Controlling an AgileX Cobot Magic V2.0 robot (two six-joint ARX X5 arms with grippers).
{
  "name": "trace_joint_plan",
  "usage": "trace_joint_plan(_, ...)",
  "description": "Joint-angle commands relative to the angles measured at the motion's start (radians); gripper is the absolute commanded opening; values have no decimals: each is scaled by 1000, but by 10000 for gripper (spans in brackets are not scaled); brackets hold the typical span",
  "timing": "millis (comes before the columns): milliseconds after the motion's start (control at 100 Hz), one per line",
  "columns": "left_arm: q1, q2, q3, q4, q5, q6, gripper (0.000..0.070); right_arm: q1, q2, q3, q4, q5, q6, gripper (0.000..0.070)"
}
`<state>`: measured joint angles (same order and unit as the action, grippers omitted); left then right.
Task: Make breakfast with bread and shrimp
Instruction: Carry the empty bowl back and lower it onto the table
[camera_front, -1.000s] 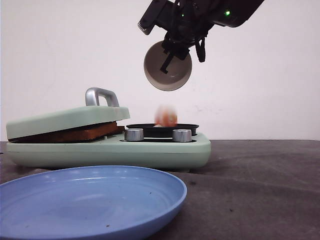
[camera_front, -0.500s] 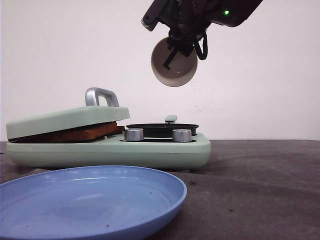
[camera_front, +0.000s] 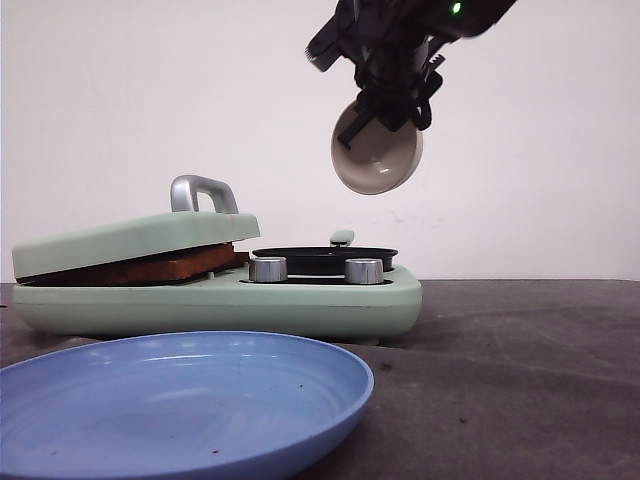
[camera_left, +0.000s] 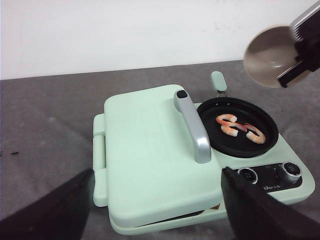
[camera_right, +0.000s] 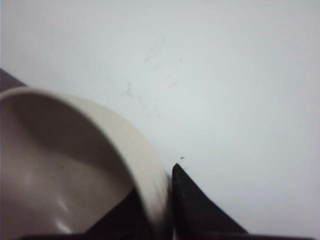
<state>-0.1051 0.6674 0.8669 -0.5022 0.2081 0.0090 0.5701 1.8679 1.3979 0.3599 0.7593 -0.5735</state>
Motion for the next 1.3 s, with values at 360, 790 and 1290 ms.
trace_joint_plan(360, 0, 5, 11, -6, 2, 6, 429, -162, -210, 21, -629, -271, 498, 6)
trace_joint_plan(790, 0, 5, 11, -6, 2, 6, 429, -508, -226, 21, -1050, -962, 705, 5)
trace_joint_plan(1290, 0, 5, 11, -6, 2, 6, 429, -526, -11, 19, -1065, -1064, 705, 5)
